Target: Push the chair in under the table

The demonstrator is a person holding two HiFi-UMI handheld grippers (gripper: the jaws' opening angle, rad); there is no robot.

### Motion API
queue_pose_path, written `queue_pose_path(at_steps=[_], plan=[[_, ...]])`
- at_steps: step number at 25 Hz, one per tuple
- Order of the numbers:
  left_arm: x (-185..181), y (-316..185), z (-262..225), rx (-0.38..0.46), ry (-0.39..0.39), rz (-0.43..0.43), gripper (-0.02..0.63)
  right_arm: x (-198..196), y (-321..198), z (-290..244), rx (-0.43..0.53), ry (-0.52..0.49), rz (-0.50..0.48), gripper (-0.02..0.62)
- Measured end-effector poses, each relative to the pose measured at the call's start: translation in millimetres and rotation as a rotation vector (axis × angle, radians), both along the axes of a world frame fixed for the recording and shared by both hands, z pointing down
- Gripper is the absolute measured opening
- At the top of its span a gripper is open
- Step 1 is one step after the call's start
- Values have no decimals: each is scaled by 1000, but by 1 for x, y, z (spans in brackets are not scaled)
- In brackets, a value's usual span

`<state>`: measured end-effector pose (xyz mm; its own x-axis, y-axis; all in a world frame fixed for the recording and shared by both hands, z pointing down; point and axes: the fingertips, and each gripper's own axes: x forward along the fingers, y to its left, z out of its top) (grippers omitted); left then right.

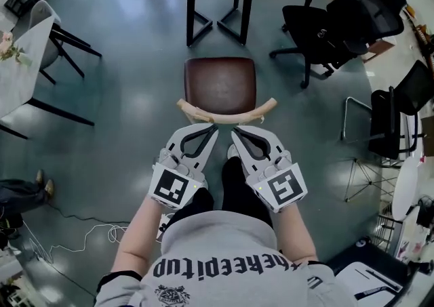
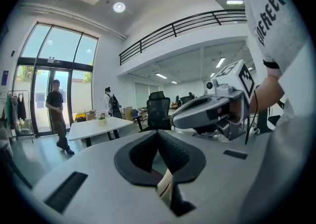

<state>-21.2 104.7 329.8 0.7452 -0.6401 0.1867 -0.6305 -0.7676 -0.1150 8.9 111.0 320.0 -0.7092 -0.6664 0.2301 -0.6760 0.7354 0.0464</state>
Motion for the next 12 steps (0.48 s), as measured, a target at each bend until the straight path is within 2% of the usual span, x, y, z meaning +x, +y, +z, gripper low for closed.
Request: queue_pose_path(at_steps=[5, 12], plan=[[10, -26, 28, -32, -67, -27, 18, 12, -29, 21, -38, 67, -77, 17], [19, -52, 70, -81, -158, -21, 74, 31, -58, 61, -102, 159, -173, 77]])
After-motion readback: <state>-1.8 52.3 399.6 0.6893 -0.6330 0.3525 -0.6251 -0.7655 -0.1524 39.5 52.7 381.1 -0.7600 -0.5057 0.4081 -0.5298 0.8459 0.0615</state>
